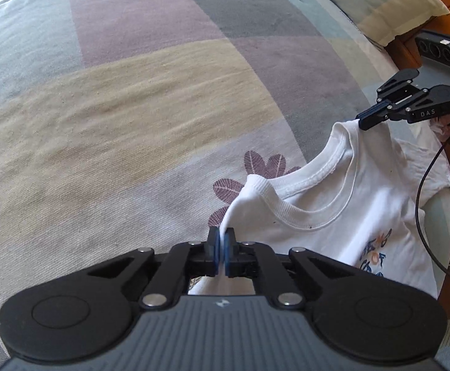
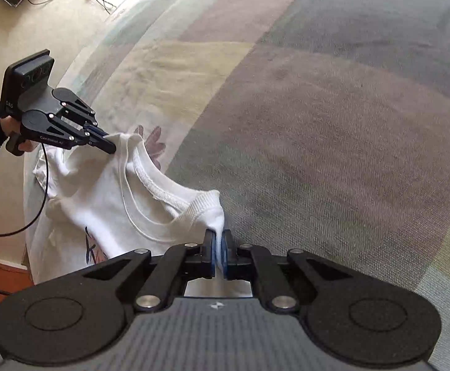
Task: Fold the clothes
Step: 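Close the left gripper on the collar while the right gripper closes on the collar, then open both grippers to release the straightened collar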
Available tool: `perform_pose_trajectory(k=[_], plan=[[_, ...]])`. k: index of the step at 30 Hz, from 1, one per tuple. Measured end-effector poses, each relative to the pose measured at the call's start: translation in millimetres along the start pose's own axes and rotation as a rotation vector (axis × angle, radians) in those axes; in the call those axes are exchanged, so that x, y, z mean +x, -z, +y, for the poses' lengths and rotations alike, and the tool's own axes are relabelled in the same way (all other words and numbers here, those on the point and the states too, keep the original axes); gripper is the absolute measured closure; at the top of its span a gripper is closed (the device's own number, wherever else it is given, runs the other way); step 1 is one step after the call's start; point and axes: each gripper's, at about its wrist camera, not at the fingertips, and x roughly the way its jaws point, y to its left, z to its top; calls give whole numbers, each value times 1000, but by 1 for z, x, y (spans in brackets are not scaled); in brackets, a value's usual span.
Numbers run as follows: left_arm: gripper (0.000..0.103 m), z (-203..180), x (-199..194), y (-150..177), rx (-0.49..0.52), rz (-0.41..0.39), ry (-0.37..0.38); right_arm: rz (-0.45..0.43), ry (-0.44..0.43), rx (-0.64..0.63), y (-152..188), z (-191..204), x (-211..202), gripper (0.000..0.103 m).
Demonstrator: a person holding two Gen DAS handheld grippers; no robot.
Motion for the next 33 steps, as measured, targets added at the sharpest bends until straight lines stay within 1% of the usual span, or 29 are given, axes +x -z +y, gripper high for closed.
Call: perform_pose_trajectory(k=[2, 4, 5, 7, 8, 9, 10, 11, 12, 13, 14, 15, 16, 17, 18, 20, 22, 24, 25, 27, 28, 29, 30, 31, 32, 33], plan=[[102, 0, -2, -3, -3, -15, -28, -71, 29, 4, -6, 3, -7, 98], [102, 0, -1, -4, -11, -25, -41, -96, 52, 21, -11, 1, -8, 99], [102, 1, 0, -3, -14, -27, -42, -92, 82, 15, -13, 2, -8, 99], [101, 1, 3, 1, -21, -15, -34, -56, 89, 26, -14, 1, -3, 98], [100, 0, 2, 3, -21, -17, -35, -49, 93, 20, -13, 4, 1, 93], [99, -2, 1, 7, -18, -20, -35, -42, 93, 13, -12, 7, 3, 78], [95, -1, 2, 9, -13, -10, -24, -33, 82, 3, -10, 8, 5, 67], [92, -1, 3, 11, -3, -3, -26, -25, 71, -7, -9, 10, 6, 50], [88, -3, 7, 12, 23, 3, -57, -14, 62, -19, -7, 12, 8, 46], [86, -6, 11, 13, 57, 15, -88, 5, 69, -38, -4, 14, 13, 46], [86, -8, 13, 13, 81, 22, -103, 26, 102, -61, -2, 16, 18, 47], [89, -12, 13, 14, 95, 17, -112, 40, 131, -84, 0, 19, 23, 53], [91, -16, 13, 15, 109, 12, -121, 36, 152, -105, 0, 23, 24, 56], [97, -19, 13, 15, 123, 7, -130, 33, 170, -121, 0, 26, 25, 75], [102, -23, 12, 16, 133, -1, -145, 32, 183, -125, -1, 29, 25, 94], [102, -26, 8, 15, 125, -31, -193, 23, 236, -162, -1, 40, 25, 94], [101, -21, 2, 13, 76, -53, -199, -5, 304, -192, -2, 49, 26, 94], [98, -23, -7, 14, 56, -81, -217, -39, 360, -181, -4, 54, 27, 92], [98, -29, -14, 16, 61, -108, -229, -63, 379, -164, -3, 56, 26, 92], [97, -42, -31, 26, 71, -173, -242, -138, 387, -115, 5, 69, 16, 77], [89, -50, -38, 34, 74, -203, -229, -175, 391, -90, 10, 75, 10, 70], [84, -57, -42, 43, 75, -222, -210, -211, 395, -67, 16, 83, 6, 51], [79, -65, -43, 52, 78, -234, -197, -237, 395, -53, 28, 95, 4, 36], [78, -73, -39, 63, 86, -226, -198, -241, 384, -51, 40, 106, 5, 32], [78, -81, -31, 74, 94, -210, -208, -232, 392, -50, 52, 114, 6, 31], [78, -86, -22, 84, 95, -197, -220, -217, 425, -46, 65, 123, 13, 31]])
